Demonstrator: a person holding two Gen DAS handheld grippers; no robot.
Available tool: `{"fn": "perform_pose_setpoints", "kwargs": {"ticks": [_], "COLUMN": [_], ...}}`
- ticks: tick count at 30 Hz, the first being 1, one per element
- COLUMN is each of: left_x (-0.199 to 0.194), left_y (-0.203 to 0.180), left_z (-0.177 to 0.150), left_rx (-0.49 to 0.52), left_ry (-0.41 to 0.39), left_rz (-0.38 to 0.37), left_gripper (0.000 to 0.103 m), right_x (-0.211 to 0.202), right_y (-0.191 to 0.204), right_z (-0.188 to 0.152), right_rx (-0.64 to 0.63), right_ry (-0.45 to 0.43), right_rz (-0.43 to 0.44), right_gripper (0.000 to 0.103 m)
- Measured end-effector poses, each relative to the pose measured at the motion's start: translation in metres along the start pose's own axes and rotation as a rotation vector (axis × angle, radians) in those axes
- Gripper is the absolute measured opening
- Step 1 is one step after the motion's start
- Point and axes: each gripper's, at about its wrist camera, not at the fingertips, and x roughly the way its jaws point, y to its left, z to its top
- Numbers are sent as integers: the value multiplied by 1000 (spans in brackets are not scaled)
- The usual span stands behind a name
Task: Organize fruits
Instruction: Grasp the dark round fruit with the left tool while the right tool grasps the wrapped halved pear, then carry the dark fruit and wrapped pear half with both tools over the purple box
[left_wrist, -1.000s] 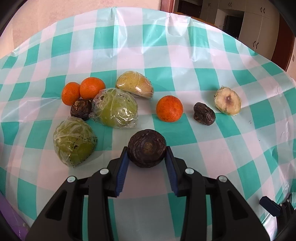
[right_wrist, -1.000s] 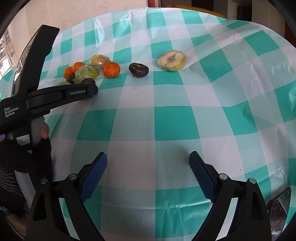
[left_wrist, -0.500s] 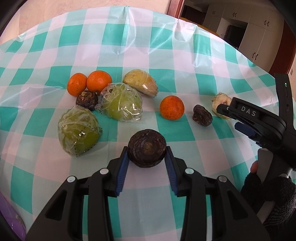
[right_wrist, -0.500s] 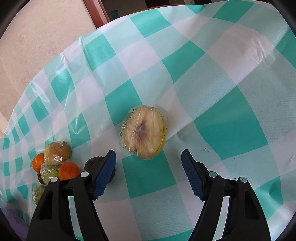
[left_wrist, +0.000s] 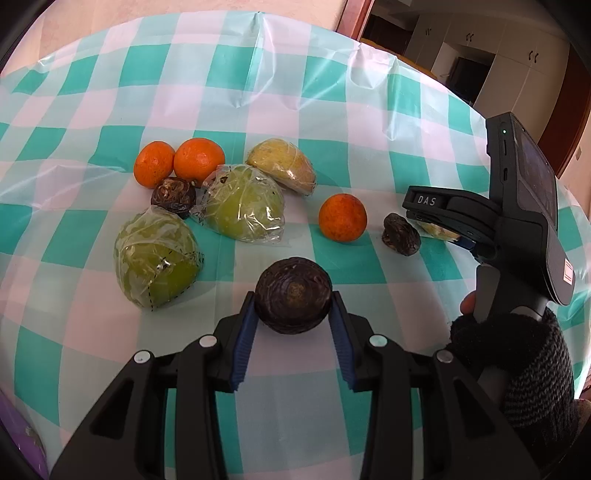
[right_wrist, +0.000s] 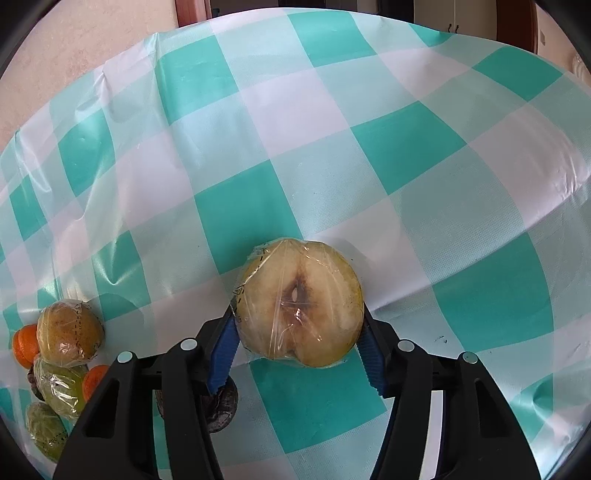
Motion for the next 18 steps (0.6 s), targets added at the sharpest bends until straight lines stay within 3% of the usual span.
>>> {"fn": "perform_pose_setpoints", "kwargs": {"ticks": [3, 8, 13, 18], "left_x": [0, -1, -2, -23], "left_y": [1, -1, 1, 14], "left_z": [0, 0, 0, -6], "left_rx": [-1, -2, -19, -86], "left_ry": [0, 1, -11, -88], "left_rz": [-1, 3, 20, 22], "left_gripper": [39, 39, 39, 39], "right_x": [-22, -47, -83, -117], "right_y": [-10, -19, -27, -27], "right_z": [-7, -26, -58, -110], "right_rx": [12, 5, -77, -162], "right_ry": [-92, -129, -118, -82], "right_rz": [2, 29, 80, 119], "right_gripper": [57, 57, 57, 57]}}
